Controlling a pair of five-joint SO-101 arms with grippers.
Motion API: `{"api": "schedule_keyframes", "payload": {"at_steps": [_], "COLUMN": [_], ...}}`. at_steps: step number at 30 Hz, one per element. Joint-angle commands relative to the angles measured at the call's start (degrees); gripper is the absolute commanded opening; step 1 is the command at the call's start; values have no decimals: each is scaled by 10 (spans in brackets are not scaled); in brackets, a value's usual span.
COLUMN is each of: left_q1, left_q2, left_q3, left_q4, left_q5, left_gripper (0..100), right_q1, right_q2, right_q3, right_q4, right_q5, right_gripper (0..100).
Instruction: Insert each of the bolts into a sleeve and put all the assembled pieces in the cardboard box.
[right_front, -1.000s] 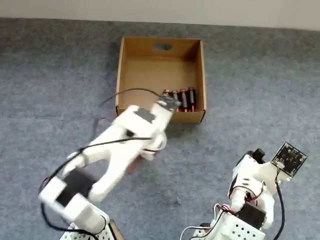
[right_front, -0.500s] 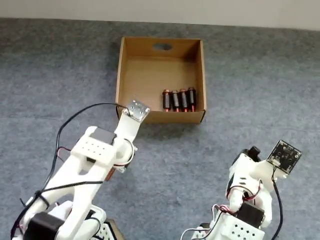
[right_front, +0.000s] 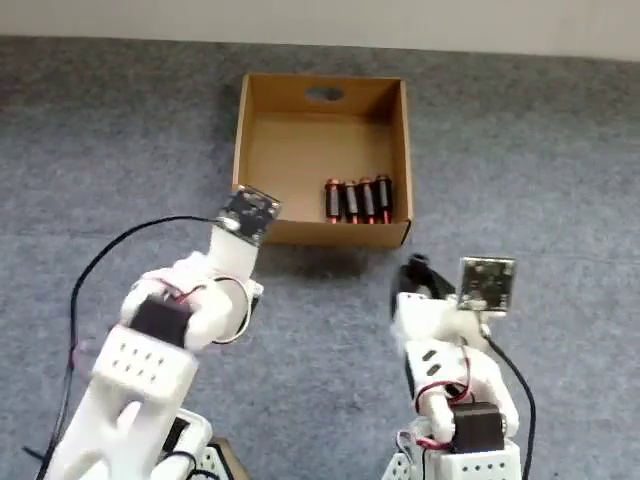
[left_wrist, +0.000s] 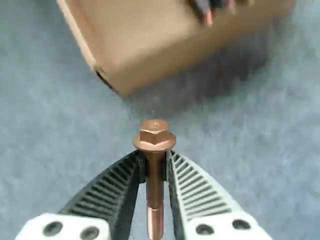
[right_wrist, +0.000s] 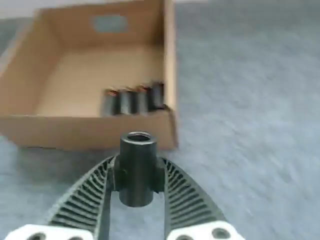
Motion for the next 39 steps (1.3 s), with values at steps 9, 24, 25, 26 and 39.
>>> {"api": "schedule_keyframes", "payload": {"at_steps": [9, 24, 25, 26, 39], "left_q1": [-7, 46, 59, 73, 119], "left_q2": [-311, -353, -353, -353, -352], "left_q3": [-4, 64, 69, 72, 72], "left_q4": [-146, -421, -428, -429, -431], "left_q5": [-1, 0, 0, 0, 137], "left_gripper": [8, 8, 8, 8, 8], "right_q1": [-172, -198, -198, -198, -198], "right_q2": [-5, -5, -5, -4, -5], "right_q3": [84, 133, 133, 134, 162], "right_q4": [-335, -429, -429, -429, -429], "right_q5": [-1, -1, -1, -1, -1], "right_gripper": [9, 9, 9, 9, 9]}}
